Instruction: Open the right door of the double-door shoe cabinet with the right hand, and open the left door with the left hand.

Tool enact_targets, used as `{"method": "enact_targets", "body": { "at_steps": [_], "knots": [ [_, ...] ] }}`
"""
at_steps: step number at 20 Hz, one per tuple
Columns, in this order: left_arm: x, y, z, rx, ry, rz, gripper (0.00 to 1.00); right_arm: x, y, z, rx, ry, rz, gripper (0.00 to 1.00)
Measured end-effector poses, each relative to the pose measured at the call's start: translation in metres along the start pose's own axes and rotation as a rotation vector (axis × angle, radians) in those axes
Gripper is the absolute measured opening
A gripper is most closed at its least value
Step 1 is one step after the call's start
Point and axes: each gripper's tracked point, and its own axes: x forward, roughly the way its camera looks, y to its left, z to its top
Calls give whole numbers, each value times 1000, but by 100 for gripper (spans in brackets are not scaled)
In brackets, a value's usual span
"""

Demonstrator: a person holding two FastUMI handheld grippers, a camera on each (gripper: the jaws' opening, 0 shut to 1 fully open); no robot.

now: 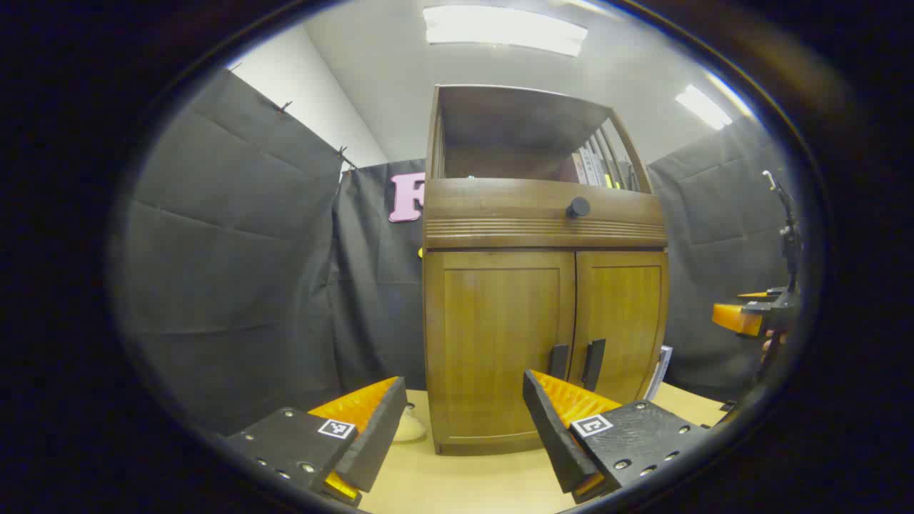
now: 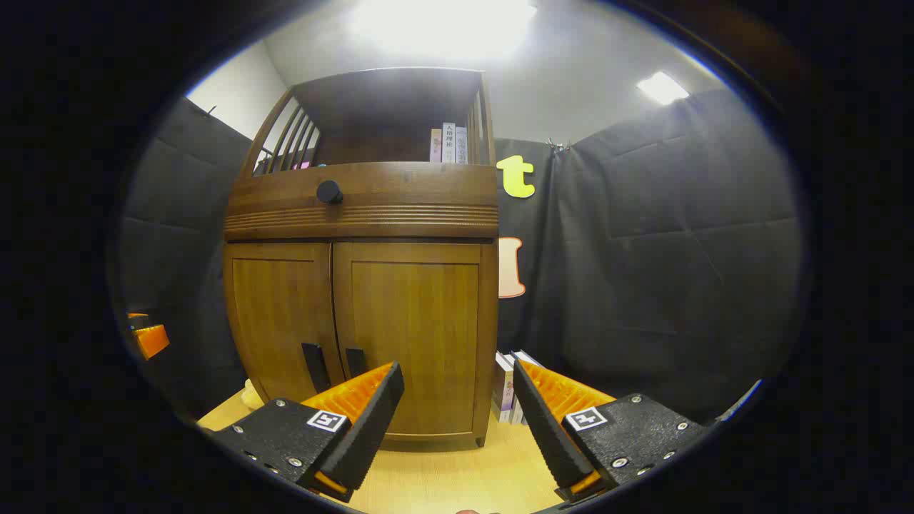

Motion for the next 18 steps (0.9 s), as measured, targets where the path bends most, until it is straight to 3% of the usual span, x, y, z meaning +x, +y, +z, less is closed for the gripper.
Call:
{"method": "enact_targets", "body": {
  "at_steps": [8, 18],
  "knots": [
    [0, -4, -3, 0, -3, 2, 100, 1, 0, -3, -13, 16, -6, 96],
    [7, -1, -11, -1, -3, 3, 100, 16, 24, -5, 22, 56, 59, 96]
  ]
}}
